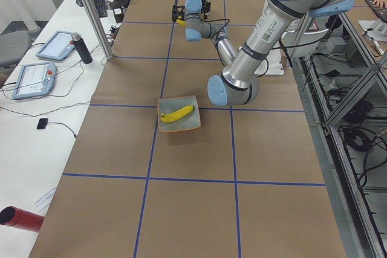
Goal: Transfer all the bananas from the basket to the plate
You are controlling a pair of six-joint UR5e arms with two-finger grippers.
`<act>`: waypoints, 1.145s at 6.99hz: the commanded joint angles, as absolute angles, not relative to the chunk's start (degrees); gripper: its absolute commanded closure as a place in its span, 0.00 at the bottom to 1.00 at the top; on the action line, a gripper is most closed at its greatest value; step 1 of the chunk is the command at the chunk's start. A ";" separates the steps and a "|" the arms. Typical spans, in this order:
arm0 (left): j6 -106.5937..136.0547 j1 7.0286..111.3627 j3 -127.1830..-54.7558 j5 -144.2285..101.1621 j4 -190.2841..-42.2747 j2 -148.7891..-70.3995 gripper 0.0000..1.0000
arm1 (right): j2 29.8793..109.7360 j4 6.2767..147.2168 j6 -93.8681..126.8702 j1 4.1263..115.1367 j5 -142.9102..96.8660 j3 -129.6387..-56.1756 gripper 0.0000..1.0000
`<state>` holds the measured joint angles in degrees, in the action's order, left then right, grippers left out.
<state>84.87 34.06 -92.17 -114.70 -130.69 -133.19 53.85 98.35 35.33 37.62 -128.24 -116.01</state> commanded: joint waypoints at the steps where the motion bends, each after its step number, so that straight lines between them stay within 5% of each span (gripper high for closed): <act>1: 84.64 33.93 -92.11 -114.87 -130.52 -132.89 1.00 | 53.88 98.35 35.25 37.62 -128.23 -115.93 1.00; 2: 84.46 33.93 -91.41 -114.96 -130.52 -132.98 1.00 | 53.88 98.26 35.33 37.62 -128.32 -115.93 1.00; 3: 84.46 33.93 -91.32 -114.96 -130.52 -132.98 1.00 | 53.88 98.26 35.33 37.70 -128.58 -115.84 0.83; 4: 84.46 33.93 -91.23 -115.05 -130.43 -132.89 1.00 | 53.88 98.09 36.20 37.79 -128.50 -116.10 0.01; 8: 84.46 33.93 -90.09 -115.05 -130.52 -132.89 1.00 | 54.05 98.17 38.23 38.49 -128.76 -117.24 0.00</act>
<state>84.49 33.93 -90.76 -115.05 -130.51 -132.89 54.02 98.10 38.15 38.02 -128.69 -116.69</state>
